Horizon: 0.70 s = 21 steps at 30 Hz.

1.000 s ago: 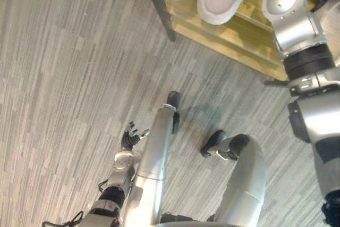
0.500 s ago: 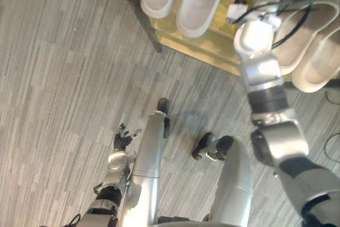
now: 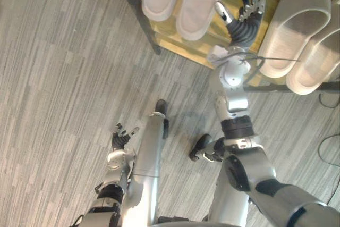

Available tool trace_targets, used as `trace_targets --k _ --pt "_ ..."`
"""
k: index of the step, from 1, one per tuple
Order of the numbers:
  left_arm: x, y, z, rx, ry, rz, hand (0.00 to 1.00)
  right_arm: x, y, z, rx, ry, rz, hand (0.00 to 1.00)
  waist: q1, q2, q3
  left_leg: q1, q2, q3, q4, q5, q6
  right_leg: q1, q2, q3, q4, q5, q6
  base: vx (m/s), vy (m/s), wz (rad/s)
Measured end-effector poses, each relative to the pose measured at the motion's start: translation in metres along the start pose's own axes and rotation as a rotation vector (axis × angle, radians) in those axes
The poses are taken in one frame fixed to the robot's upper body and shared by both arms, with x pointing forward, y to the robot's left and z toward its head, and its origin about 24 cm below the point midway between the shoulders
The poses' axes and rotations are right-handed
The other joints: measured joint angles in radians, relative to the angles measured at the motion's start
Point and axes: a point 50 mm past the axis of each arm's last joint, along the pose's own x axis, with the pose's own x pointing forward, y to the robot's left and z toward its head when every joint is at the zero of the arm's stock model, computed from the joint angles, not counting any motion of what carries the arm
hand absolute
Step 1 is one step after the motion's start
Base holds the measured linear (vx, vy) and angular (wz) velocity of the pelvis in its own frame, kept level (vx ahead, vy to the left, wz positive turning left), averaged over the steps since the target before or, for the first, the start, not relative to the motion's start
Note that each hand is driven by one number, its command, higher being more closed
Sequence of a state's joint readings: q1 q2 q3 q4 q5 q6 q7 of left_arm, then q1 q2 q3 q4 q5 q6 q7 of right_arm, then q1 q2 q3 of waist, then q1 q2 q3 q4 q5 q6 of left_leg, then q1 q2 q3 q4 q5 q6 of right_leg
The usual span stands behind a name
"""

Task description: Organize the slippers on the shoe rack

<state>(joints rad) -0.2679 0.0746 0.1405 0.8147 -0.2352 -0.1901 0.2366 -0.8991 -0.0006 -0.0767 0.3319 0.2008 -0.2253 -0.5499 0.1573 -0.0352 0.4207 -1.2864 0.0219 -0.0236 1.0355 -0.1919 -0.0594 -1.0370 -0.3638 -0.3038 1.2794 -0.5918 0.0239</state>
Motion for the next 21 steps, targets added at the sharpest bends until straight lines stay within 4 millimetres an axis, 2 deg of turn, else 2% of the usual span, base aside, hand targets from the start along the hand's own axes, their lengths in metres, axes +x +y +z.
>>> trace_targets --k 4,7,13,16,21 --pt "0.003 -0.006 0.006 -0.008 -0.011 -0.012 0.00 -0.002 -0.002 -0.010 0.034 0.057 0.018 0.00 0.008 0.000 0.000 0.000 0.003 -0.003 0.000 -0.001 -0.001 0.002 0.007 -0.002 -0.004 0.000 -0.001 0.02 -0.023 -0.01" --pt "0.005 -0.012 0.013 -0.025 -0.027 -0.025 0.00 -0.001 -0.001 -0.011 0.092 0.078 0.040 0.00 0.009 0.000 -0.007 -0.004 0.003 -0.009 0.002 -0.002 -0.003 0.004 0.009 -0.009 -0.005 0.000 -0.001 0.00 0.000 0.00" --pt "0.005 -0.010 0.008 -0.077 0.003 -0.005 0.00 -0.001 0.001 -0.018 0.166 0.124 0.072 0.00 0.015 0.000 -0.028 -0.009 0.003 -0.014 0.001 -0.004 -0.005 0.005 0.009 -0.015 -0.009 0.000 -0.002 0.04 -0.023 0.01" --pt "0.005 -0.011 0.008 -0.079 0.003 -0.007 0.00 -0.001 0.008 -0.021 0.168 0.146 0.111 0.00 0.018 0.001 -0.030 -0.009 0.003 -0.015 0.002 -0.004 -0.006 0.005 0.010 -0.016 -0.008 -0.001 -0.003 0.02 -0.014 0.00" --pt "0.004 -0.014 0.007 -0.088 0.008 -0.014 0.00 0.000 0.012 -0.022 0.186 0.162 0.123 0.00 0.036 0.002 -0.039 -0.015 0.002 -0.019 0.004 -0.005 -0.007 0.005 0.009 -0.023 -0.007 -0.004 -0.009 0.01 -0.004 0.01"
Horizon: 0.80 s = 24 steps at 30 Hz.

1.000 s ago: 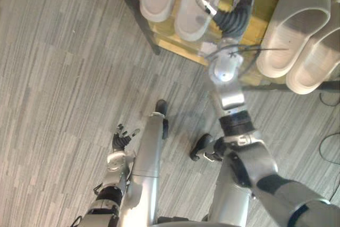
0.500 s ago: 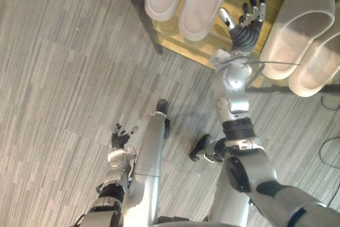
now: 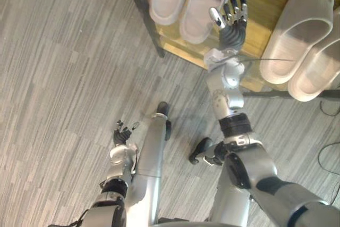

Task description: Organize the slippers on the shoe rack

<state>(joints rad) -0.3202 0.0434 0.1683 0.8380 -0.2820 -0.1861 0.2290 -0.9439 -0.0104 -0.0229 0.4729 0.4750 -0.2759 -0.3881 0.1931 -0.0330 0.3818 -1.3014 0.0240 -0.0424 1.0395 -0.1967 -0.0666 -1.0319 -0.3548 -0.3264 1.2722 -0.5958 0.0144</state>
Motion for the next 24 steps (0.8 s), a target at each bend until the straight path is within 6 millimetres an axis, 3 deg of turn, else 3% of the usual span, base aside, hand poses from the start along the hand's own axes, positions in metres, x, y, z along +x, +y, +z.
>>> trace_targets --k 24 --pt "0.000 -0.001 -0.004 -0.051 0.024 -0.022 0.00 0.021 -0.017 0.012 -0.039 -0.002 -0.061 0.00 0.015 0.003 -0.011 0.002 0.003 -0.019 0.008 0.004 -0.017 0.007 0.001 -0.018 0.019 -0.014 -0.025 0.01 -0.011 0.01"
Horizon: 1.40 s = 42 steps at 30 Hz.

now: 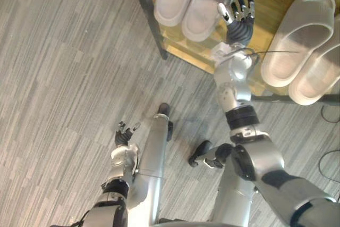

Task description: Organize the slippers on the shoe rack

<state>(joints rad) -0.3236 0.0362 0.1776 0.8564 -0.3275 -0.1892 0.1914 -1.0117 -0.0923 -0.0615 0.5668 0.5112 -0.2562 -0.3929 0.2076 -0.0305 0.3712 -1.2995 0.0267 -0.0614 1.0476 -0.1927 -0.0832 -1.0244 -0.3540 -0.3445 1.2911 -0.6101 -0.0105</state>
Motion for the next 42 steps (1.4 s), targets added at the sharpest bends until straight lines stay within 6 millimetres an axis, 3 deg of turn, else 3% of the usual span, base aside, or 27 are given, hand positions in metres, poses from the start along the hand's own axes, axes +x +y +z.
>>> trace_targets --k 7,13,17,22,24,28,30,33,37,38,41,42 --pt "0.000 0.001 0.000 -0.027 0.006 0.004 0.00 0.000 -0.006 0.010 -0.038 -0.051 -0.003 0.00 -0.003 0.000 0.000 0.027 0.017 0.019 0.000 -0.003 0.005 0.014 0.008 0.018 -0.004 0.002 -0.001 0.00 -0.012 -0.07" --pt "0.000 0.002 0.000 -0.035 0.009 0.007 0.00 -0.016 0.000 0.017 -0.163 -0.142 0.072 0.00 -0.024 -0.001 0.000 0.073 0.035 0.027 -0.011 -0.005 0.007 0.056 0.027 0.022 -0.029 0.012 0.004 0.01 -0.025 -0.09" --pt "0.000 0.005 -0.002 -0.059 0.016 0.026 0.00 -0.039 0.014 0.013 -0.212 -0.173 0.169 0.00 -0.043 -0.002 0.001 0.145 0.053 0.041 -0.046 -0.005 0.008 0.116 0.044 0.029 -0.073 0.028 0.008 0.00 -0.010 -0.13" --pt "-0.006 0.009 -0.014 -0.047 0.051 0.021 0.00 -0.081 0.005 -0.013 -0.334 -0.107 0.283 0.00 -0.073 -0.006 0.001 0.291 0.059 0.055 -0.128 -0.002 0.010 0.255 0.061 0.021 -0.170 0.055 0.019 0.02 0.015 -0.05" --pt "-0.011 0.017 -0.024 -0.011 0.073 0.035 0.00 -0.111 -0.009 -0.029 -0.413 -0.039 0.341 0.00 -0.090 -0.012 -0.003 0.402 0.070 0.088 -0.207 0.001 0.023 0.358 0.063 0.011 -0.256 0.080 0.025 0.05 0.044 -0.05" --pt "-0.020 0.024 -0.041 0.051 0.122 0.021 0.00 -0.149 -0.037 -0.047 -0.479 0.085 0.355 0.00 -0.116 -0.033 -0.037 0.542 0.090 0.138 -0.307 0.019 0.030 0.496 0.073 -0.006 -0.383 0.121 0.047 0.08 0.048 -0.05" --pt "-0.030 0.024 -0.056 0.136 0.166 -0.019 0.00 -0.176 -0.061 -0.061 -0.517 0.215 0.357 0.00 -0.123 -0.060 -0.063 0.668 0.086 0.166 -0.397 0.030 0.032 0.612 0.079 -0.012 -0.491 0.159 0.061 0.12 0.068 -0.20" --pt "-0.047 0.022 -0.083 0.257 0.252 -0.104 0.00 -0.214 -0.092 -0.078 -0.585 0.388 0.335 0.00 -0.146 -0.077 -0.125 0.789 0.076 0.190 -0.526 0.059 0.034 0.724 0.099 -0.020 -0.642 0.216 0.075 0.12 0.059 -0.15" --pt "-0.064 0.025 -0.107 0.392 0.345 -0.190 0.00 -0.263 -0.150 -0.110 -0.681 0.714 0.248 0.00 -0.178 -0.079 -0.177 0.956 0.037 0.194 -0.753 0.152 0.033 0.872 0.119 -0.045 -0.844 0.299 0.090 0.15 0.032 0.06" --pt "-0.065 0.026 -0.108 0.403 0.350 -0.196 0.00 -0.268 -0.156 -0.113 -0.695 0.748 0.235 0.00 -0.180 -0.076 -0.179 0.976 0.034 0.194 -0.780 0.163 0.032 0.889 0.123 -0.048 -0.866 0.308 0.091 0.08 -0.018 0.03" --pt "-0.074 0.037 -0.117 0.498 0.386 -0.232 0.00 -0.310 -0.199 -0.125 -0.794 0.986 0.164 0.00 -0.190 -0.053 -0.211 1.107 0.026 0.199 -0.962 0.244 0.028 0.993 0.156 -0.058 -1.007 0.369 0.097 0.08 -0.037 -0.03" --pt "-0.076 0.039 -0.118 0.510 0.390 -0.232 0.00 -0.316 -0.205 -0.126 -0.804 1.019 0.150 0.00 -0.192 -0.047 -0.215 1.129 0.026 0.200 -0.987 0.254 0.026 1.005 0.161 -0.059 -1.026 0.379 0.096 0.06 -0.048 -0.07"
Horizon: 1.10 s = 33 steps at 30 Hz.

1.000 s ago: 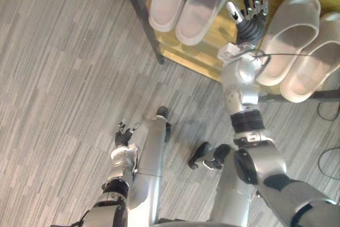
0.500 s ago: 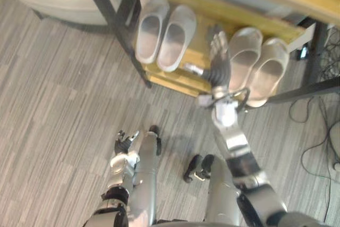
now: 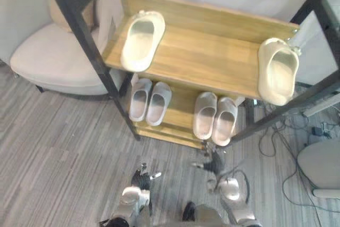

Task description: Organize the slippers on the shoe rack

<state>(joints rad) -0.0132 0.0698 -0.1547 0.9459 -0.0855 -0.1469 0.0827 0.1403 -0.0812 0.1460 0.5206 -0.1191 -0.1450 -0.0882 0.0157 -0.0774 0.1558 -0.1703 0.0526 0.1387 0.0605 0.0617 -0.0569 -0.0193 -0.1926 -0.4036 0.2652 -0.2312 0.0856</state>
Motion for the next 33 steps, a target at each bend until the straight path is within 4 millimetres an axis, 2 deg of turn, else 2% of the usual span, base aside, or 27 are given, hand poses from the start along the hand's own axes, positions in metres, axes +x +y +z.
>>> trace_targets --k 1,2,4,6,10,14,16,18,19,21,22,25,26,29,30,33 --pt "-0.003 0.005 -0.007 0.023 0.016 0.005 0.00 -0.006 -0.005 -0.024 0.008 0.102 -0.019 0.00 -0.001 0.016 -0.023 0.039 -0.001 0.000 -0.058 0.026 -0.001 0.029 0.011 -0.004 -0.045 0.017 0.002 0.00 0.000 0.00" --pt "-0.005 0.005 -0.010 0.034 0.019 0.002 0.00 -0.008 -0.008 -0.033 0.015 0.143 -0.032 0.00 -0.004 0.022 -0.030 0.050 -0.002 -0.002 -0.077 0.035 -0.003 0.039 0.014 -0.006 -0.056 0.022 0.002 0.00 0.000 0.00" --pt "-0.008 0.004 -0.015 0.067 0.027 -0.017 0.00 -0.020 -0.017 -0.068 0.044 0.309 -0.079 0.00 -0.007 0.041 -0.043 0.094 -0.005 -0.009 -0.128 0.058 -0.002 0.072 0.023 -0.008 -0.085 0.033 0.003 0.00 -0.005 0.02" --pt "-0.010 0.004 -0.020 0.083 0.045 -0.029 0.00 -0.030 -0.021 -0.087 0.089 0.408 -0.126 0.00 -0.010 0.047 -0.047 0.129 -0.004 -0.007 -0.161 0.071 -0.002 0.093 0.031 -0.004 -0.102 0.040 0.005 -0.01 -0.011 -0.08" --pt "-0.011 -0.001 -0.025 0.132 0.064 -0.062 0.00 -0.035 -0.029 -0.100 0.134 0.480 -0.192 0.00 -0.015 0.043 -0.048 0.172 -0.006 -0.008 -0.164 0.071 -0.001 0.149 0.037 0.001 -0.133 0.051 0.006 -0.01 -0.004 -0.02" --pt "-0.012 -0.020 -0.019 0.207 0.025 -0.149 0.00 -0.045 -0.034 -0.113 0.181 0.553 -0.237 0.00 -0.017 0.049 -0.058 0.188 -0.006 -0.006 -0.168 0.071 -0.001 0.167 0.040 0.008 -0.146 0.057 0.006 -0.02 -0.004 -0.04" --pt "-0.014 -0.036 -0.004 0.236 -0.054 -0.217 0.00 -0.054 -0.034 -0.121 0.190 0.591 -0.245 0.00 -0.018 0.053 -0.060 0.189 -0.006 -0.008 -0.170 0.071 -0.001 0.172 0.041 0.009 -0.154 0.062 0.007 -0.03 -0.003 0.01" --pt "-0.021 -0.064 0.025 0.230 -0.198 -0.344 0.00 -0.068 -0.034 -0.132 0.221 0.643 -0.268 0.00 -0.019 0.057 -0.063 0.195 -0.008 -0.010 -0.170 0.071 0.000 0.184 0.043 0.009 -0.167 0.066 0.006 0.00 0.000 0.00" --pt "-0.023 -0.069 0.031 0.225 -0.224 -0.369 0.00 -0.069 -0.034 -0.133 0.228 0.647 -0.272 0.00 -0.021 0.057 -0.064 0.196 -0.009 -0.011 -0.170 0.071 0.000 0.184 0.044 0.009 -0.167 0.066 0.006 0.00 0.000 0.00" --pt "-0.037 -0.093 0.058 0.206 -0.359 -0.504 0.00 -0.076 -0.032 -0.139 0.233 0.679 -0.271 0.00 -0.031 0.058 -0.069 0.208 -0.010 -0.012 -0.170 0.070 0.000 0.198 0.046 0.010 -0.170 0.067 0.007 0.00 0.000 0.00" --pt "-0.040 -0.097 0.062 0.205 -0.380 -0.529 0.00 -0.077 -0.032 -0.140 0.233 0.683 -0.271 0.00 -0.032 0.060 -0.072 0.208 -0.011 -0.012 -0.170 0.070 0.000 0.198 0.046 0.010 -0.171 0.067 0.007 0.00 0.000 0.00" --pt "-0.063 -0.126 0.096 0.208 -0.542 -0.703 0.00 -0.081 -0.034 -0.142 0.229 0.692 -0.275 0.00 -0.033 0.070 -0.080 0.207 -0.010 -0.014 -0.170 0.070 0.000 0.199 0.053 0.010 -0.175 0.068 0.005 0.00 0.000 0.00" --pt "-0.066 -0.130 0.101 0.214 -0.567 -0.724 0.00 -0.081 -0.035 -0.142 0.228 0.693 -0.274 0.00 -0.033 0.071 -0.081 0.207 -0.009 -0.015 -0.170 0.070 0.000 0.199 0.054 0.010 -0.175 0.067 0.004 0.00 0.000 0.00" --pt "-0.086 -0.138 0.141 0.192 -0.756 -0.787 0.00 -0.082 -0.037 -0.143 0.225 0.690 -0.268 0.00 -0.034 0.080 -0.086 0.206 -0.008 -0.017 -0.171 0.069 -0.001 0.201 0.056 0.008 -0.179 0.067 0.003 0.00 0.000 0.00" --pt "-0.087 -0.138 0.146 0.191 -0.776 -0.788 0.00 -0.081 -0.037 -0.143 0.224 0.689 -0.266 0.00 -0.034 0.079 -0.087 0.206 -0.008 -0.017 -0.171 0.068 -0.002 0.201 0.056 0.007 -0.180 0.067 0.003 0.00 0.000 0.00" --pt "-0.106 -0.124 0.196 0.157 -1.008 -0.729 0.00 -0.080 -0.038 -0.142 0.205 0.681 -0.252 0.00 -0.034 0.082 -0.092 0.206 -0.010 -0.024 -0.171 0.067 -0.004 0.207 0.057 0.001 -0.186 0.067 0.003 0.01 -0.013 0.05"
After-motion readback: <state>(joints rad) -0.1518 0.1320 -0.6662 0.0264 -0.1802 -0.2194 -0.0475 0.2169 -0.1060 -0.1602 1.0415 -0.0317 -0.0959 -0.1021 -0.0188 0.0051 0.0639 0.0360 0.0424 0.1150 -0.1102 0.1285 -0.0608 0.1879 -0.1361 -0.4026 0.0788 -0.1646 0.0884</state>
